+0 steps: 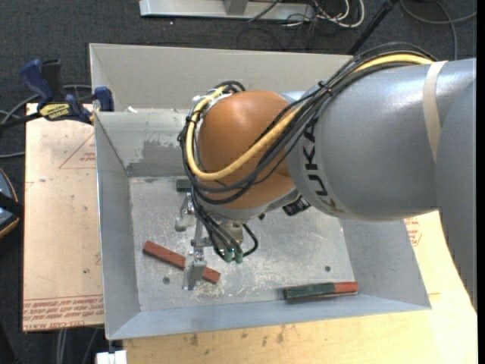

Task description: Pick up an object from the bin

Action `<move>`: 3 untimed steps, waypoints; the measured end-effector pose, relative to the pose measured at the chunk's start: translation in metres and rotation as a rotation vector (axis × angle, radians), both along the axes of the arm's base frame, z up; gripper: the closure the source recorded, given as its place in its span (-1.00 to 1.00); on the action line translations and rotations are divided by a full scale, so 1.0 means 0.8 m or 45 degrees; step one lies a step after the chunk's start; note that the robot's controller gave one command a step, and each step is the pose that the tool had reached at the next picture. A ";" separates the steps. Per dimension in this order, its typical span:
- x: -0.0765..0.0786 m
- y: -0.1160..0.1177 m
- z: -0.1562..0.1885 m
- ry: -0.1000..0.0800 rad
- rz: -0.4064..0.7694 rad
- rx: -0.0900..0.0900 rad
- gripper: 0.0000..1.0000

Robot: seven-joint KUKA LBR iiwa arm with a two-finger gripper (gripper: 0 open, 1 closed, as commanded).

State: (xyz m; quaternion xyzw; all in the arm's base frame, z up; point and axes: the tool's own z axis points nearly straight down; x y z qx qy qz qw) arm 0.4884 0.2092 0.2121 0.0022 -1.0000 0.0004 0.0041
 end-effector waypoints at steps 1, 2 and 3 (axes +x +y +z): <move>0.003 -0.001 0.005 -0.010 -0.005 0.002 -1.00; 0.022 -0.009 -0.057 -0.020 0.062 0.006 -1.00; 0.039 -0.020 -0.114 -0.010 -0.016 0.002 -1.00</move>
Offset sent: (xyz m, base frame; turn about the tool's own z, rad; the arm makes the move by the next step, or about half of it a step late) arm 0.0390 -0.0209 -0.1392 -0.1352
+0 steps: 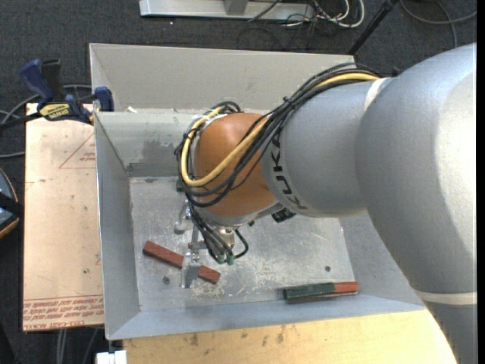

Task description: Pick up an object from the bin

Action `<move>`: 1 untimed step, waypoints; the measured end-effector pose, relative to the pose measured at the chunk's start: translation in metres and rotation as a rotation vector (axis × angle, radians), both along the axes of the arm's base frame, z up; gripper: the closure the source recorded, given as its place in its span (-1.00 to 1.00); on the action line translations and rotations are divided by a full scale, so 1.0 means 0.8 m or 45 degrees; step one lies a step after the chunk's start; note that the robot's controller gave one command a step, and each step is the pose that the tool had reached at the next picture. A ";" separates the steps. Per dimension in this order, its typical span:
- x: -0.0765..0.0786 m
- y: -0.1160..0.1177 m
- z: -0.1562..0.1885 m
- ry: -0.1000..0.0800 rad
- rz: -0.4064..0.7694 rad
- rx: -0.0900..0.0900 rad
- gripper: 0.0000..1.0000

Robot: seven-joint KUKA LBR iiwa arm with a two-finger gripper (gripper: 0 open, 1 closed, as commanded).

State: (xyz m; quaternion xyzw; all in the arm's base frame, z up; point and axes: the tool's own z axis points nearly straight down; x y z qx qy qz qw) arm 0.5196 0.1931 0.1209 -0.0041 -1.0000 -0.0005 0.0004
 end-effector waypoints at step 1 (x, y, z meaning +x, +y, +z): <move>0.006 -0.001 -0.055 -0.018 0.063 0.008 1.00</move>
Offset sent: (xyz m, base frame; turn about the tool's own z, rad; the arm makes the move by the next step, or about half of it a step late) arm 0.0000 0.0000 0.0000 0.0000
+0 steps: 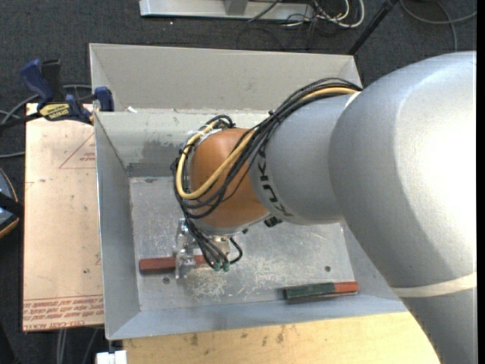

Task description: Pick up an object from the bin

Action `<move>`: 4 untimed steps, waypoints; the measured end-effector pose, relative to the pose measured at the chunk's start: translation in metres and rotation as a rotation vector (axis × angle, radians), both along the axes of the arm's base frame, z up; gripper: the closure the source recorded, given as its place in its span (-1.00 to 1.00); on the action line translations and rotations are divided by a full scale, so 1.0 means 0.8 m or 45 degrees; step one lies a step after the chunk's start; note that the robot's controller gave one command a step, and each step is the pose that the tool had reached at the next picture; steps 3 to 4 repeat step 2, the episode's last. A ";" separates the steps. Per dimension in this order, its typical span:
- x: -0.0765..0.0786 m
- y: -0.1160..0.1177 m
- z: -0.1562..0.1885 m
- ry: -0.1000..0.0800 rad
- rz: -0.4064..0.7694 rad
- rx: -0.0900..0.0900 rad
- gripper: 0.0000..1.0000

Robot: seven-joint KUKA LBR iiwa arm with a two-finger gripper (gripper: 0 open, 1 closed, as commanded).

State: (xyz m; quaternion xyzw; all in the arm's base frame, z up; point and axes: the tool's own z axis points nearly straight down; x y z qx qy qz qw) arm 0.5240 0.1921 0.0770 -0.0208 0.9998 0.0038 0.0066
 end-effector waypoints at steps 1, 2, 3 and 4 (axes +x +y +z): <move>0.000 0.000 0.000 0.000 0.000 0.000 1.00; -0.009 0.007 0.205 0.008 -0.024 -0.005 1.00; -0.009 0.007 0.205 0.008 -0.024 -0.005 1.00; -0.009 0.007 0.205 0.008 -0.024 -0.005 1.00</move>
Offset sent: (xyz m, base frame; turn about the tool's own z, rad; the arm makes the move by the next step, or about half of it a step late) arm -0.0091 0.0047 0.1622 0.0195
